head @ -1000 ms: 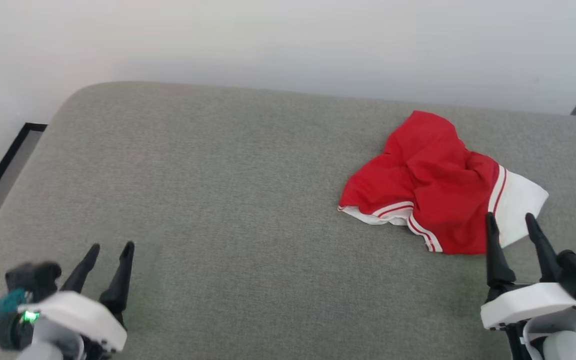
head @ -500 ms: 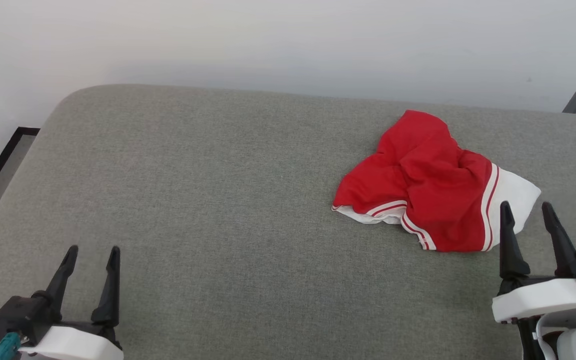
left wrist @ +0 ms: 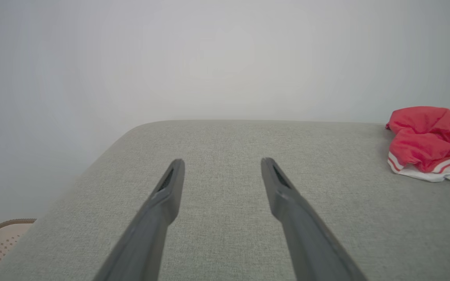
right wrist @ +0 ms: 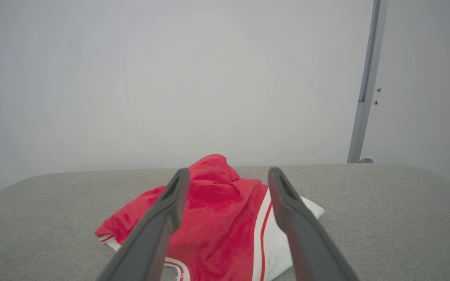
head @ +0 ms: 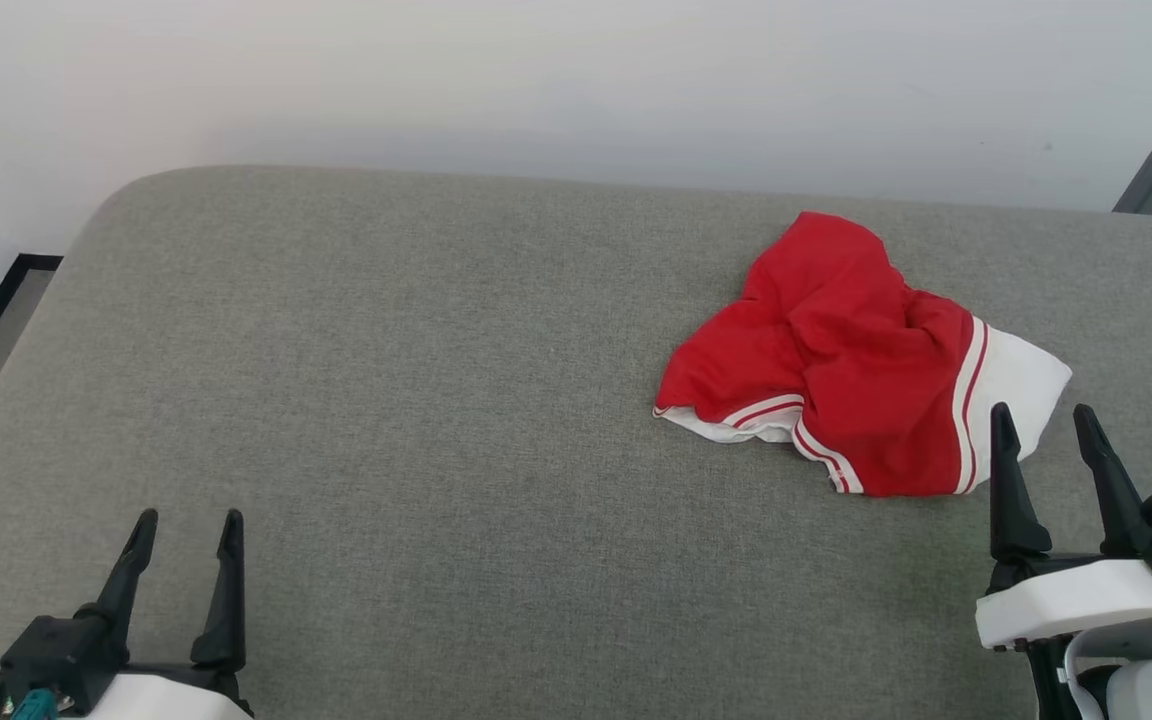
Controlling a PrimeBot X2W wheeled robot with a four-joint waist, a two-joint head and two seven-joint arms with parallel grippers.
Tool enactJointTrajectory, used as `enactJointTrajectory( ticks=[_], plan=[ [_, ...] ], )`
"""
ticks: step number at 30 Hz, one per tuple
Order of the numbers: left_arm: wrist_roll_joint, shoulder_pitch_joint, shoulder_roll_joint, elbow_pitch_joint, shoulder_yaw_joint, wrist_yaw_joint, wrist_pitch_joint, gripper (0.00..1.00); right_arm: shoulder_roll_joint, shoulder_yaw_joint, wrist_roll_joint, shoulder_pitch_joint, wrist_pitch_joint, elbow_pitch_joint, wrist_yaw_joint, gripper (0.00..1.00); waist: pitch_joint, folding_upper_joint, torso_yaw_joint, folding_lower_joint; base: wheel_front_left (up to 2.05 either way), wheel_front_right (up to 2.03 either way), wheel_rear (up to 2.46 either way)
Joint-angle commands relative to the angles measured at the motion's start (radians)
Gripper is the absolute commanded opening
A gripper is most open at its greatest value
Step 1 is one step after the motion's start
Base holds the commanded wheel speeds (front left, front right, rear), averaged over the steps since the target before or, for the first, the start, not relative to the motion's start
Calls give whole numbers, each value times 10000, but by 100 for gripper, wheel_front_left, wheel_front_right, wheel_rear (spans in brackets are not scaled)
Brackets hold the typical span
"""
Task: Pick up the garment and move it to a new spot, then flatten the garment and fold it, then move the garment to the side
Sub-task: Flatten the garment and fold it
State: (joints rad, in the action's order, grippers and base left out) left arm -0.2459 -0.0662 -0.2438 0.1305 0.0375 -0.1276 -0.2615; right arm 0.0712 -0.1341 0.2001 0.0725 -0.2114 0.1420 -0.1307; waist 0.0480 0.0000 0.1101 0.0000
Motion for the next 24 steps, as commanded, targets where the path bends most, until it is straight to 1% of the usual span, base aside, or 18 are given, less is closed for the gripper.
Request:
enactJointTrajectory(
  ticks=[1,5,8,12,15,20,24],
  plan=[
    [-15,-19,18,-31,-24,-36,-49,100,-22,-12,-31,35,34,44,-2,100,32,0,-11,0,0,0,0],
    [-114,38,-24,-116,-79,-41,-50,100,-34,-19,-60,147,119,92,-2,100,130,0,-51,0,0,0,0],
    [-217,121,7,-212,-129,-42,-50,100,93,-119,-98,342,411,184,-2,100,280,0,-75,0,0,0,0],
    [-315,302,107,-304,-209,-42,-50,100,541,-120,-188,900,1404,380,-2,100,665,0,-70,0,0,0,0],
    [-370,505,161,-298,-388,-43,-50,100,1235,100,-209,1450,2787,551,-2,100,1104,0,-19,0,0,0,0],
    [-578,1025,328,-203,-646,-36,-50,100,2776,722,-100,2330,5788,839,-2,100,2002,0,127,0,0,0,0],
    [-745,1492,391,-111,-876,-36,-50,100,3650,1107,467,3111,8123,887,0,100,2726,0,210,0,0,0,0]
  ],
)
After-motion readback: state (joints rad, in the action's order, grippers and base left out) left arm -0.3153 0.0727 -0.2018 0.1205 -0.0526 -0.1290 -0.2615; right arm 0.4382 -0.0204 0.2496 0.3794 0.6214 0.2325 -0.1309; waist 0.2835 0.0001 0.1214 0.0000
